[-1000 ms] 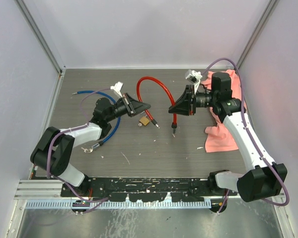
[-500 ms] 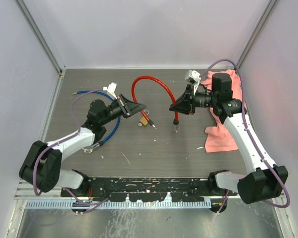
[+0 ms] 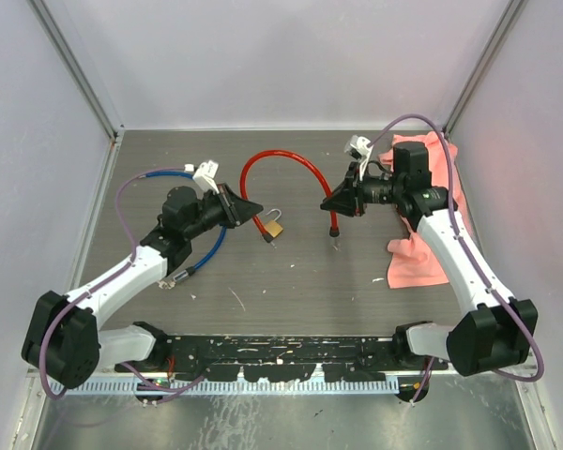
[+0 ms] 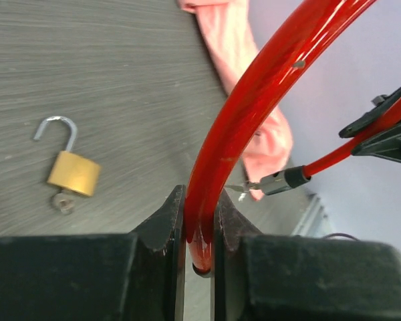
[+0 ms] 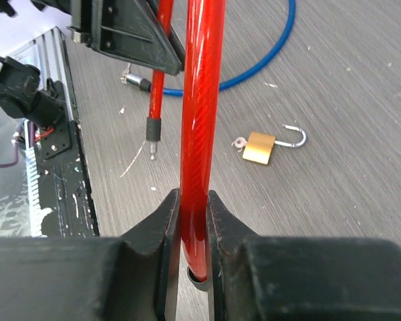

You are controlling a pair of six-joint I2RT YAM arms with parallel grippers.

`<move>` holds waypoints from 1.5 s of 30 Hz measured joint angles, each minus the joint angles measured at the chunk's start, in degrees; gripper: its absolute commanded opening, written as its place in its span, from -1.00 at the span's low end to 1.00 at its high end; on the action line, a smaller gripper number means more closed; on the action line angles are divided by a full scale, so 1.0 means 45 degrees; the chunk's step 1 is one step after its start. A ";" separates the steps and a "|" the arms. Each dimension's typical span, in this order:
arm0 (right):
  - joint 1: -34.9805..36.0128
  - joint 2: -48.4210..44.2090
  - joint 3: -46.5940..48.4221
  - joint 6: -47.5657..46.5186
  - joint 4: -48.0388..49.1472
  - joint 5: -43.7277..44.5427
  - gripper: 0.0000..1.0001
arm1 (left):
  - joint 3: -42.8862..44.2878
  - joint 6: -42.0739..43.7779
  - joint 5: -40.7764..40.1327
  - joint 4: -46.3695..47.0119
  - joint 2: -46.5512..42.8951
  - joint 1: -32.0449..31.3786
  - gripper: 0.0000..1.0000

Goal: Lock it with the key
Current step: Adjust the lock.

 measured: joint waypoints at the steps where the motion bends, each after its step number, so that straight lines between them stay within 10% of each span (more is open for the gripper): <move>1: -0.0005 0.0102 -0.0126 -0.0063 0.0015 0.0121 -0.95 | 0.0010 0.0423 -0.0257 -0.0316 -0.0068 0.0000 -1.00; 26: -0.0350 0.1030 -0.0641 -0.0631 -0.0024 0.1078 -0.77 | 0.0942 0.6042 -0.3361 -0.2152 -0.0262 -0.1229 -1.00; 45: -0.0806 0.1273 -0.0379 -0.1010 -0.0816 0.1894 0.54 | 0.3667 0.9826 -0.2545 -0.3585 0.0962 -0.1375 -1.00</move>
